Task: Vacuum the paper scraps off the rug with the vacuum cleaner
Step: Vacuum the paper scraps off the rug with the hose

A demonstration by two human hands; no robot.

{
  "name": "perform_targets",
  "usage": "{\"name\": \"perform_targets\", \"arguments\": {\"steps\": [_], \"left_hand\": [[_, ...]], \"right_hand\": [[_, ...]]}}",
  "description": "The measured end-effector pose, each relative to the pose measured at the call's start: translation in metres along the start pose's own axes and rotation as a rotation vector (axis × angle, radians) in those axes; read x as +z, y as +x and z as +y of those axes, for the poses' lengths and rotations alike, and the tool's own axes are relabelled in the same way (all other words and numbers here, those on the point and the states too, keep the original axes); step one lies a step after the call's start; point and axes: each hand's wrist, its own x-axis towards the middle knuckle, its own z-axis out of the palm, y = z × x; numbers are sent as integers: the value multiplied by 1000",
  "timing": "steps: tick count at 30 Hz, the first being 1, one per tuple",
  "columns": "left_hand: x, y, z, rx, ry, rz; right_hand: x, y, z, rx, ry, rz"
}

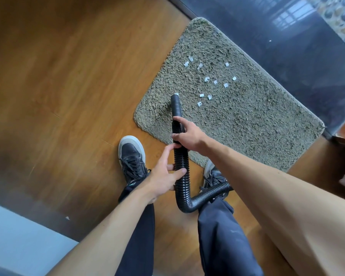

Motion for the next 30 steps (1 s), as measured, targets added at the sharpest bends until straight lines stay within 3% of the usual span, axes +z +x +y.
{"name": "perform_targets", "arguments": {"steps": [7, 21, 30], "left_hand": [[0, 5, 12, 4, 15, -28], [21, 6, 18, -56, 128, -159], [29, 19, 34, -58, 164, -167]], "right_hand": [[-11, 3, -2, 9, 25, 22], [-25, -20, 41, 115, 309, 102], [-47, -14, 40, 78, 298, 103]]}}
